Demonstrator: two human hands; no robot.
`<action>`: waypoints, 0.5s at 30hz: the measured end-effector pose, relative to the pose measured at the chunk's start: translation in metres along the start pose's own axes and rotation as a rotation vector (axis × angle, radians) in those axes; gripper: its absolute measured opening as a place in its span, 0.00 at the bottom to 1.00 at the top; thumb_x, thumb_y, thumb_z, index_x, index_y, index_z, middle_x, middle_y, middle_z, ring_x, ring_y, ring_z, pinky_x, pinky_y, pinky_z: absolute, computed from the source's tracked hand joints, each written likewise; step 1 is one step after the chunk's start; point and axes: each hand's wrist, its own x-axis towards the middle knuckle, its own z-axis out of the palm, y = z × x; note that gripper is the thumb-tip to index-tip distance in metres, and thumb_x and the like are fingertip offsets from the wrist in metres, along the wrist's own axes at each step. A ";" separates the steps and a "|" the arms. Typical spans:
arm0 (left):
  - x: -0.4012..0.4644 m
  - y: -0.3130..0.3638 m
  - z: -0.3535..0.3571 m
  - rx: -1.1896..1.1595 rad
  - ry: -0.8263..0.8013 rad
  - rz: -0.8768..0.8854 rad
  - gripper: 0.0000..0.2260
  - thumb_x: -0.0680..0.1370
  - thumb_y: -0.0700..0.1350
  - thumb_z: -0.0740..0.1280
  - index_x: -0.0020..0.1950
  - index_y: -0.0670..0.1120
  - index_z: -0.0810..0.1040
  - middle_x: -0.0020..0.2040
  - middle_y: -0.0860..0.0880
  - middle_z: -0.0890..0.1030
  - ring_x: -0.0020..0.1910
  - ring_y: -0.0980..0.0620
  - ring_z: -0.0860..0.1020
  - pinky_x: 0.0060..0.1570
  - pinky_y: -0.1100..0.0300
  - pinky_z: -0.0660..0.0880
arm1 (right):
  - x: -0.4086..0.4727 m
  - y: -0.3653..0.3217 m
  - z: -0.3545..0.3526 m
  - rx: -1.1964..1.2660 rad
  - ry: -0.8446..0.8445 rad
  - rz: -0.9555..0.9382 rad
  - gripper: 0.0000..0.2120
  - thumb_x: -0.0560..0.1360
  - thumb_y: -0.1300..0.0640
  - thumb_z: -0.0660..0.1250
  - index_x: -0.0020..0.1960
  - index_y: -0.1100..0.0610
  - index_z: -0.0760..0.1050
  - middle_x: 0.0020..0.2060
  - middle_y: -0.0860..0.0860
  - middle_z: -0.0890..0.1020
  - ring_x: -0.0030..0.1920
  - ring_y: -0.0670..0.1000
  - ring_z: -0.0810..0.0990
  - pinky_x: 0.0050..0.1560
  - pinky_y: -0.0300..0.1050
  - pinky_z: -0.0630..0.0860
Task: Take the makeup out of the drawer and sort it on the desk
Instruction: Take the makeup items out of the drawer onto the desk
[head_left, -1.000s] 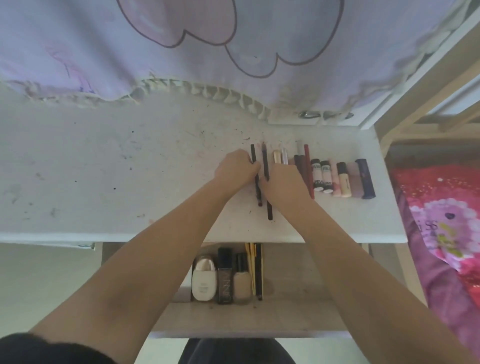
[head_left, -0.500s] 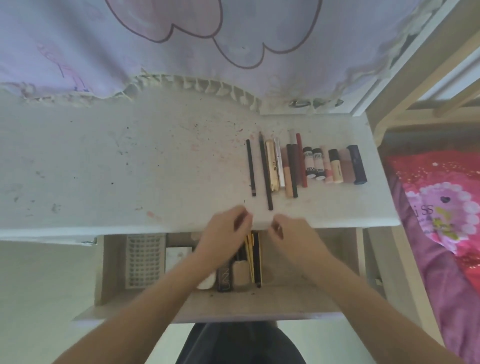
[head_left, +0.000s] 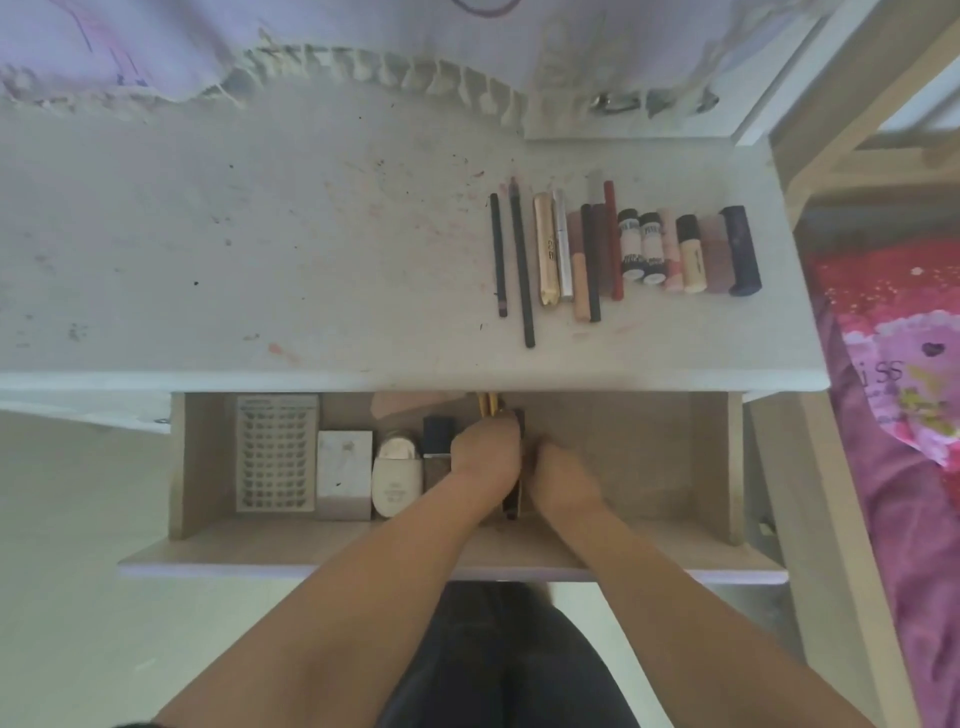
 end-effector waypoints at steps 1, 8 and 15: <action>-0.001 0.002 0.003 0.049 -0.014 0.004 0.11 0.81 0.40 0.56 0.58 0.41 0.75 0.54 0.41 0.80 0.53 0.41 0.79 0.46 0.52 0.76 | -0.001 0.003 0.000 -0.021 0.005 0.003 0.13 0.80 0.56 0.56 0.57 0.61 0.74 0.53 0.60 0.81 0.55 0.60 0.79 0.51 0.50 0.75; -0.006 0.011 0.013 0.044 -0.100 -0.054 0.11 0.79 0.37 0.59 0.59 0.42 0.76 0.56 0.43 0.80 0.54 0.43 0.79 0.45 0.54 0.75 | -0.002 0.022 -0.007 -0.178 0.034 0.036 0.16 0.78 0.65 0.57 0.65 0.62 0.66 0.57 0.58 0.79 0.58 0.59 0.78 0.53 0.51 0.76; -0.038 -0.007 -0.009 -0.371 -0.065 0.055 0.07 0.78 0.47 0.62 0.49 0.44 0.75 0.45 0.46 0.79 0.45 0.46 0.78 0.41 0.57 0.73 | -0.023 0.025 -0.029 -0.107 0.038 -0.014 0.10 0.78 0.57 0.59 0.58 0.59 0.70 0.51 0.56 0.81 0.51 0.58 0.81 0.47 0.48 0.76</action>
